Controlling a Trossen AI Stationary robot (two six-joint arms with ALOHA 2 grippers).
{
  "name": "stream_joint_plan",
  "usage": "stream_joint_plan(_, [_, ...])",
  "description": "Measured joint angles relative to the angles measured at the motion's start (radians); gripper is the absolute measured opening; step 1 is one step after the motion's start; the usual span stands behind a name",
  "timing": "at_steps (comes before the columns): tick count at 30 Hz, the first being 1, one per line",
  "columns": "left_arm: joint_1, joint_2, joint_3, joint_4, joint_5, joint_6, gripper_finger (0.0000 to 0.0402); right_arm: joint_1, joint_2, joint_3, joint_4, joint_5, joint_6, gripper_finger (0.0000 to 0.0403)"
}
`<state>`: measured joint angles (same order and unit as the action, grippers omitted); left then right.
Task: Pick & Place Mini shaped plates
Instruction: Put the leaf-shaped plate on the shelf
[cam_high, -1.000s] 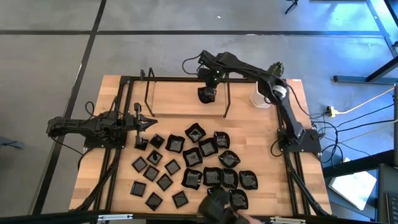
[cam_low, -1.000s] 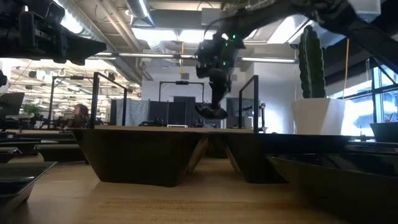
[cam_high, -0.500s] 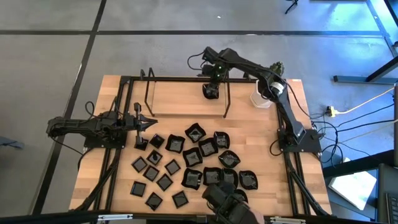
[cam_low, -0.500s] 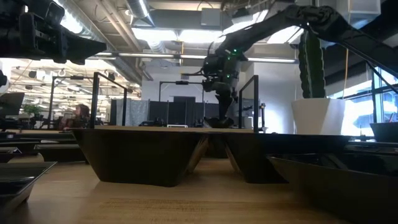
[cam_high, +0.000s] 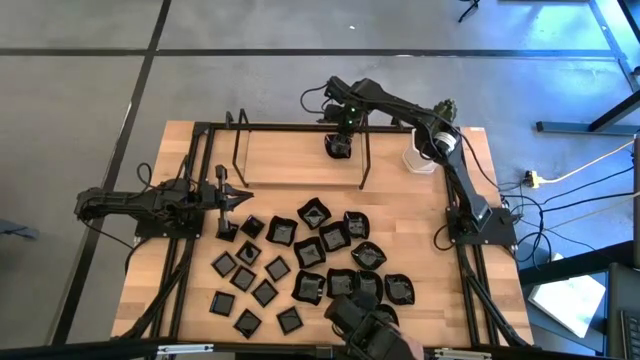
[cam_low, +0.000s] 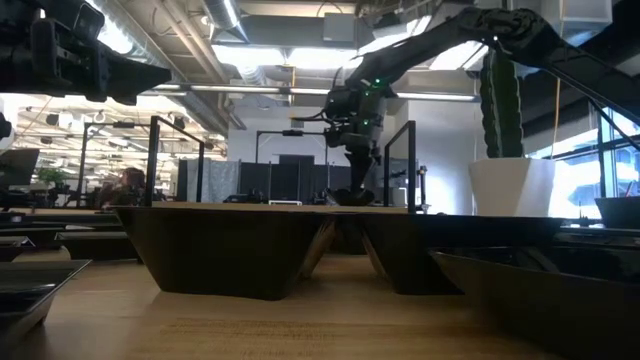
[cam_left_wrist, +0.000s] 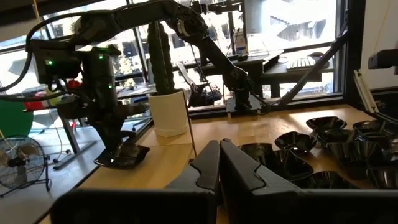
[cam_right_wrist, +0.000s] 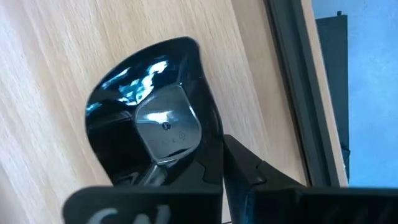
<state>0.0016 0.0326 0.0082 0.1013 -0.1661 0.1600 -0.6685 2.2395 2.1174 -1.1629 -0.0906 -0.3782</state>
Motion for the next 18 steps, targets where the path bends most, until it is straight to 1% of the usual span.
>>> stream_joint_plan(4, [0.0,0.0,0.0,0.0,0.0,-0.007,0.001,0.0,0.0,-0.022,0.004,0.001,-0.001,0.0003])
stream_joint_plan(10, [0.0,0.0,0.0,0.0,0.0,-0.008,0.0012,0.0,0.0,-0.046,0.018,0.029,-0.017,0.0018])
stream_joint_plan(14, [0.0,0.0,0.0,0.0,0.0,-0.008,0.0009,0.0,0.0,-0.047,0.035,0.073,-0.022,0.0035])
stream_joint_plan(18, [0.0,0.0,0.0,0.0,0.0,-0.008,0.0009,0.0,0.0,-0.042,0.029,0.076,-0.019,0.0059])
